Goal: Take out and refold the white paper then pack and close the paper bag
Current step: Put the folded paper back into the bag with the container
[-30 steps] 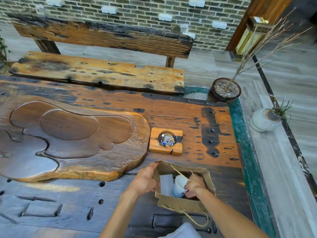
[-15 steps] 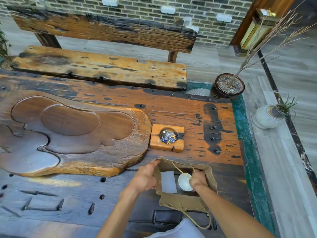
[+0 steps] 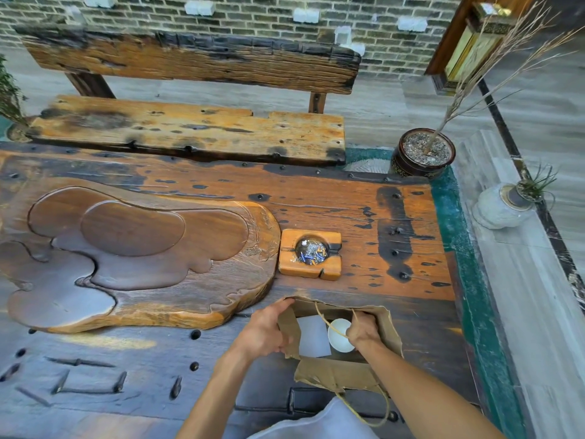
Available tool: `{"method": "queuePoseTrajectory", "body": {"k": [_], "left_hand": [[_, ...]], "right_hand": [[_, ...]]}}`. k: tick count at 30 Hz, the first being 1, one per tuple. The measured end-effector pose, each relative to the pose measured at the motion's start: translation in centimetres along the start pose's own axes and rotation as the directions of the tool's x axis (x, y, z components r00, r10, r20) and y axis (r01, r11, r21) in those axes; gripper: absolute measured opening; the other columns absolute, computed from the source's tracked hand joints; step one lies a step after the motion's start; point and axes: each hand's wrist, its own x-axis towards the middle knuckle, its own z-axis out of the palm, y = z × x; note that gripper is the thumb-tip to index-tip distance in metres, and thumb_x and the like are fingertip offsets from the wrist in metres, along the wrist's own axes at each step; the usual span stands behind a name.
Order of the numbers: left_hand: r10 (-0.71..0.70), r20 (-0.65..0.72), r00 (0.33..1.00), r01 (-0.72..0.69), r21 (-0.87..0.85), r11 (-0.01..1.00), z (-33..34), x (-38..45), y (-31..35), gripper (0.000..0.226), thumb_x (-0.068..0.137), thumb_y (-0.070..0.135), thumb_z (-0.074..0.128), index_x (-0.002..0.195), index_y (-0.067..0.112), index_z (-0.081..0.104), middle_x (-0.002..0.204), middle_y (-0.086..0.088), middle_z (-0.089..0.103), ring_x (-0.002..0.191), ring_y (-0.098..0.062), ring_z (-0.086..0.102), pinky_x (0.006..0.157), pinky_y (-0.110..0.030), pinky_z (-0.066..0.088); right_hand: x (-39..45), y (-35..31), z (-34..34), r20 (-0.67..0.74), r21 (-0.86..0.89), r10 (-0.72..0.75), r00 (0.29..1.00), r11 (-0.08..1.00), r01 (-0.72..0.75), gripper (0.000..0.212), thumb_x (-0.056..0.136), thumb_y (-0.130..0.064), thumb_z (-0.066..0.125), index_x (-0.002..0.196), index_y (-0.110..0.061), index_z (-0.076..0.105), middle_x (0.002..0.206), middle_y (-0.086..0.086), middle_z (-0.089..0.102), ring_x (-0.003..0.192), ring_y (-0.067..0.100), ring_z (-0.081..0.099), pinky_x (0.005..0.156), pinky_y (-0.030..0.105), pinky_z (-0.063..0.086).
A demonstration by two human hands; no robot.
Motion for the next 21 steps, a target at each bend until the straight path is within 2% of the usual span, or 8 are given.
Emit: {"method": "queuePoseTrajectory", "body": {"k": [2, 5, 7, 10, 14, 17, 19, 21], "left_hand": [[-0.012, 0.004, 1.000, 0.012, -0.023, 1.000, 0.1, -0.1, 0.0, 0.078, 0.082, -0.005, 0.065, 0.148, 0.024, 0.036, 0.122, -0.018, 0.065, 0.055, -0.007, 0.061, 0.059, -0.022, 0.055], [-0.012, 0.007, 1.000, 0.012, -0.034, 0.999, 0.1, -0.3, 0.5, 0.076, 0.083, -0.006, 0.064, 0.147, 0.023, 0.037, 0.087, -0.004, 0.069, 0.044, 0.000, 0.057, 0.053, -0.015, 0.050], [-0.006, 0.016, 1.000, 0.006, -0.023, 1.000, 0.0, -0.6, 0.8, 0.077, 0.081, -0.007, 0.063, 0.147, 0.023, 0.037, 0.078, -0.002, 0.068, 0.044, -0.001, 0.057, 0.054, -0.017, 0.050], [-0.027, 0.029, 0.999, 0.028, -0.015, 1.000, 0.0, -0.5, 1.1, 0.079, 0.080, -0.008, 0.064, 0.148, 0.023, 0.036, 0.089, -0.012, 0.072, 0.055, -0.011, 0.060, 0.055, -0.023, 0.051], [-0.034, 0.031, 0.999, 0.034, -0.005, 0.999, 0.4, -0.1, 1.1, 0.079, 0.079, -0.004, 0.065, 0.147, 0.026, 0.038, 0.111, -0.016, 0.070, 0.060, -0.016, 0.066, 0.056, -0.023, 0.052], [-0.015, 0.005, 1.000, 0.016, -0.017, 1.000, 0.6, -0.2, 1.1, 0.072, 0.081, -0.001, 0.064, 0.145, 0.024, 0.043, 0.109, -0.011, 0.069, 0.065, -0.014, 0.065, 0.059, -0.024, 0.054], [0.019, -0.005, 1.000, -0.019, 0.030, 0.999, 0.7, -0.5, 1.2, 0.067, 0.084, 0.007, 0.064, 0.145, 0.022, 0.042, 0.121, -0.008, 0.066, 0.086, -0.015, 0.069, 0.071, -0.025, 0.057], [0.054, -0.012, 0.998, -0.052, 0.101, 0.994, 0.6, -0.8, 1.5, 0.062, 0.089, 0.015, 0.063, 0.146, 0.021, 0.041, 0.144, -0.006, 0.052, 0.119, -0.024, 0.061, 0.075, -0.016, 0.051]], "right_hand": [[-0.2, 0.0, -0.3, 0.035, -0.021, -0.004, 0.999, 1.000, 0.004, 0.025, 0.094, -0.009, 0.051, 0.116, -0.003, 0.063, 0.123, 0.016, 0.066, 0.110, 0.030, 0.066, 0.094, 0.037, 0.055], [-0.7, 0.0, -0.9, 0.090, -0.078, -0.014, 0.996, 0.997, 0.021, 0.037, 0.090, -0.017, 0.060, 0.125, -0.007, 0.058, 0.129, 0.013, 0.064, 0.115, 0.027, 0.065, 0.094, 0.035, 0.056], [-1.5, -0.3, -1.9, 0.116, -0.096, -0.029, 0.993, 0.995, 0.040, 0.044, 0.088, -0.025, 0.064, 0.128, -0.008, 0.056, 0.132, 0.011, 0.063, 0.120, 0.026, 0.062, 0.098, 0.032, 0.053], [-2.6, -0.6, -3.3, 0.154, -0.117, -0.053, 0.987, 0.991, 0.072, 0.051, 0.091, -0.036, 0.063, 0.131, -0.006, 0.054, 0.137, 0.010, 0.059, 0.126, 0.025, 0.057, 0.099, 0.028, 0.046], [-4.6, -0.6, -4.6, 0.165, -0.126, -0.124, 0.978, 0.981, 0.146, 0.056, 0.091, -0.047, 0.058, 0.131, -0.007, 0.054, 0.139, 0.013, 0.054, 0.125, 0.026, 0.054, 0.099, 0.032, 0.044], [-6.2, -0.5, -5.8, 0.200, -0.102, -0.177, 0.964, 0.974, 0.200, 0.059, 0.089, -0.055, 0.056, 0.126, -0.010, 0.056, 0.131, 0.008, 0.058, 0.115, 0.023, 0.058, 0.086, 0.031, 0.045], [-7.5, -0.5, -6.9, 0.245, -0.069, -0.229, 0.942, 0.965, 0.253, 0.062, 0.087, -0.062, 0.053, 0.122, -0.011, 0.058, 0.121, 0.006, 0.061, 0.107, 0.020, 0.059, 0.073, 0.029, 0.042], [-9.2, -0.7, -8.2, 0.293, 0.001, -0.289, 0.911, 0.953, 0.302, 0.063, 0.085, -0.066, 0.052, 0.118, -0.013, 0.061, 0.120, 0.001, 0.061, 0.106, 0.016, 0.057, 0.076, 0.026, 0.042]]}}
